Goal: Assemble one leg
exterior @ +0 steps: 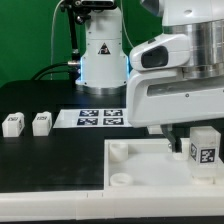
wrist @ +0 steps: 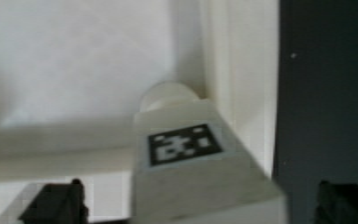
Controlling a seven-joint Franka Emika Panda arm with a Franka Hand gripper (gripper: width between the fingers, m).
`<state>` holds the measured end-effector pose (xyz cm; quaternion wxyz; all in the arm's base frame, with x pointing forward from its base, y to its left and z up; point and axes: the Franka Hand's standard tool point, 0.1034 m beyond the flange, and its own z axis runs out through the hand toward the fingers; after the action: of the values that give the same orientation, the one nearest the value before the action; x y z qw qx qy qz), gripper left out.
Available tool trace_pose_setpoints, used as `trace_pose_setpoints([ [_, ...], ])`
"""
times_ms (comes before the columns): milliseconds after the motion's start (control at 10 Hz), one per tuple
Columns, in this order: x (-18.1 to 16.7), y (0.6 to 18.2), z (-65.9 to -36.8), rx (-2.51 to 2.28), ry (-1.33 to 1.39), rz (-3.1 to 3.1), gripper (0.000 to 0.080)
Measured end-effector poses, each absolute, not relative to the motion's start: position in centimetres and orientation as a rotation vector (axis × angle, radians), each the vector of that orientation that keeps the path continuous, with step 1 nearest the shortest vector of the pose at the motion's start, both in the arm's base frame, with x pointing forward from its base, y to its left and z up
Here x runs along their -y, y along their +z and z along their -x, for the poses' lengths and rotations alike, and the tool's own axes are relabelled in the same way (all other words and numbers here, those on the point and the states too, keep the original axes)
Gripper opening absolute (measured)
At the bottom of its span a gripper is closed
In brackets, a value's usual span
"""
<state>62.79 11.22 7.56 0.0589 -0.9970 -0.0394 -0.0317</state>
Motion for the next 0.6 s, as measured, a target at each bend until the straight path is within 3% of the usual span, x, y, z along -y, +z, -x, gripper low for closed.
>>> trace_pose_setpoints([
  [200, -11.39, 7.52, -62.73, 0.059, -0.091, 3.019, 0.0649],
  [300, -11.41, 7.51, -62.73, 0.008, -0.087, 3.016, 0.0560],
  [400, -11.52, 7.51, -62.71, -0.175, -0.075, 3.006, 0.0560],
  [500, -11.58, 7.50, -62.70, -0.314, -0.065, 2.989, 0.0343],
  [600, -11.53, 7.49, -62.70, -0.475, -0.053, 2.964, 0.0294],
])
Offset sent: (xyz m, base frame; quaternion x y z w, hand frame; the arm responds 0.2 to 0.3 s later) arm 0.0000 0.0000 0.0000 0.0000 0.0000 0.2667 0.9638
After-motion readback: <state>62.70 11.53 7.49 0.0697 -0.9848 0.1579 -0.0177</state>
